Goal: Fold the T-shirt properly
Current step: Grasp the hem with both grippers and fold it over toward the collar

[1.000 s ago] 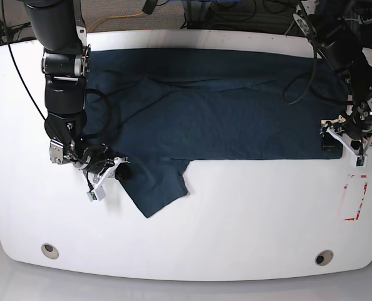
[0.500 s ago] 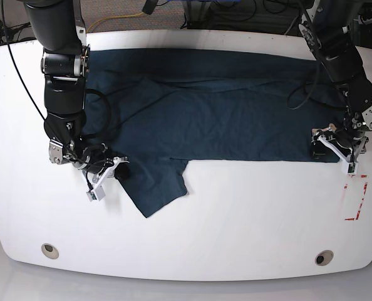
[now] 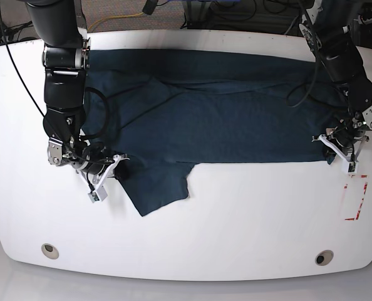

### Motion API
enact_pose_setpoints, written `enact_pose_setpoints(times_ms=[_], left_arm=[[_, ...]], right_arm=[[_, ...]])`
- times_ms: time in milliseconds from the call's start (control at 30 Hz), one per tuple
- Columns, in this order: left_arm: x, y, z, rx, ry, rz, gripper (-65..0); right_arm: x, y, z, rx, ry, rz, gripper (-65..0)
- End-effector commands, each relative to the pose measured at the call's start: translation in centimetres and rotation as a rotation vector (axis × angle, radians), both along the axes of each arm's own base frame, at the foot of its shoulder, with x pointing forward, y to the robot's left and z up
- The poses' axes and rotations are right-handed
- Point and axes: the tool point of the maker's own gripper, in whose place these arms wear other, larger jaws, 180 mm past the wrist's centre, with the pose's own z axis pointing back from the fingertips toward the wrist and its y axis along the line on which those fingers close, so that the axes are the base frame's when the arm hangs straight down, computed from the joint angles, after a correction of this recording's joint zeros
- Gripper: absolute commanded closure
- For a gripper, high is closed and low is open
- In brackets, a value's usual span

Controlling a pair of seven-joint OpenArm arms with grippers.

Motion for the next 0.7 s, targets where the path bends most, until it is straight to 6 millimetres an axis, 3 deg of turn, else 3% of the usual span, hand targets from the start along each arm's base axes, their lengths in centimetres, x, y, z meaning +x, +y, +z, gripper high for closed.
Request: enact_pose_setpoints(times_ms=[0, 67, 233, 333, 467, 667], left_arm=[[1.4, 1.2, 3.5, 0.047, -0.094, 0.002, 0.0], [1.8, 1.5, 5.1, 0.079, -0.133, -0.002, 0.0], [0.7, 1.6, 6.8, 0.153, -0.166, -0.024, 0.0], [0.4, 1.8, 7.7, 0.181, -0.183, -0.027, 0.0], [-0.6, 1.8, 7.7, 0.208, -0.176, -0.036, 0.0], [-1.9, 1.8, 6.7, 0.215, -0.150, -0.041, 0.0]], right_arm=[[2.0, -0.2, 4.2, -0.016, -0.110, 0.019, 0.0], [1.9, -0.1, 4.9, -0.039, -0.121, 0.036, 0.0], [0.5, 0.4, 6.9, -0.120, -0.165, 0.092, 0.0], [-0.7, -0.7, 7.7, -0.164, -0.167, 0.081, 0.0], [-2.7, -2.4, 8.5, -0.218, -0.157, 0.056, 0.0], [-6.0, -3.5, 8.8, -0.303, -0.134, 0.053, 0.0]])
